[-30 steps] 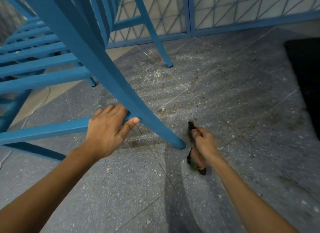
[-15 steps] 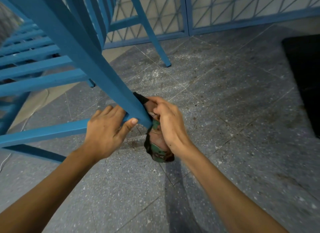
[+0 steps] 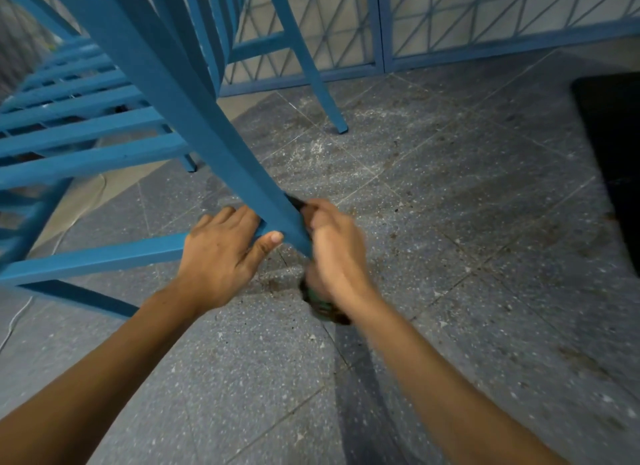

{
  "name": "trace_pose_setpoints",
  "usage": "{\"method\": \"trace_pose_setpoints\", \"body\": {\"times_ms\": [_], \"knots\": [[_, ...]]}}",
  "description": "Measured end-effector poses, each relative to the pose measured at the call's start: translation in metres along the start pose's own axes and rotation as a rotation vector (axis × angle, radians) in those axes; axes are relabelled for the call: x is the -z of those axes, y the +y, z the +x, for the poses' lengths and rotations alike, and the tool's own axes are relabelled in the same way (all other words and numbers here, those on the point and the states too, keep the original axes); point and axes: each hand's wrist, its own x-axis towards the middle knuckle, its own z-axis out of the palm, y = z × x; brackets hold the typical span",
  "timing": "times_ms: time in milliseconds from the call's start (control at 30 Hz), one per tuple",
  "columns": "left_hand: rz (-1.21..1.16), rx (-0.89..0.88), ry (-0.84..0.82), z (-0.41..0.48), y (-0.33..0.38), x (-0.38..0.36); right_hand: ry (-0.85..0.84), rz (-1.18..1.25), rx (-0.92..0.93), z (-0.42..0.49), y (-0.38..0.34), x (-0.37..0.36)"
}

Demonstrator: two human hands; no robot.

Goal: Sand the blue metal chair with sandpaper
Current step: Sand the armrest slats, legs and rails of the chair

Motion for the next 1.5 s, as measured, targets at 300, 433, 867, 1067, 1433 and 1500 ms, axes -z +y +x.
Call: {"method": "trace_pose_setpoints", "body": {"times_ms": [300, 433, 867, 1067, 1433, 1500], "knots": [[-0.016, -0.013, -0.014, 0.000, -0.001, 0.002, 0.256, -0.212, 0.527, -0.032, 0.056, -0.036], [-0.264, -0.061, -0.115, -0.006, -0.015, 0.020, 0.277, -0.348, 0.549, -0.023, 0.081, -0.031], [-0.061, 0.174, -0.040, -0.069, -0.120, 0.018, 0.035, -0.165, -0.219, -0.018, 0.081, 0.010], [-0.069, 0.160, 0.004, -0.068, -0.111, 0.015, 0.074, 0.004, 0.135, -0.038, 0.042, -0.012], [-0.048, 0.139, 0.051, -0.072, -0.103, 0.006, 0.063, -0.256, -0.297, -0.001, 0.137, 0.028], [-0.051, 0.140, 0.059, -0.072, -0.102, 0.006, 0.071, -0.228, -0.387, 0.015, 0.140, 0.029]]}}
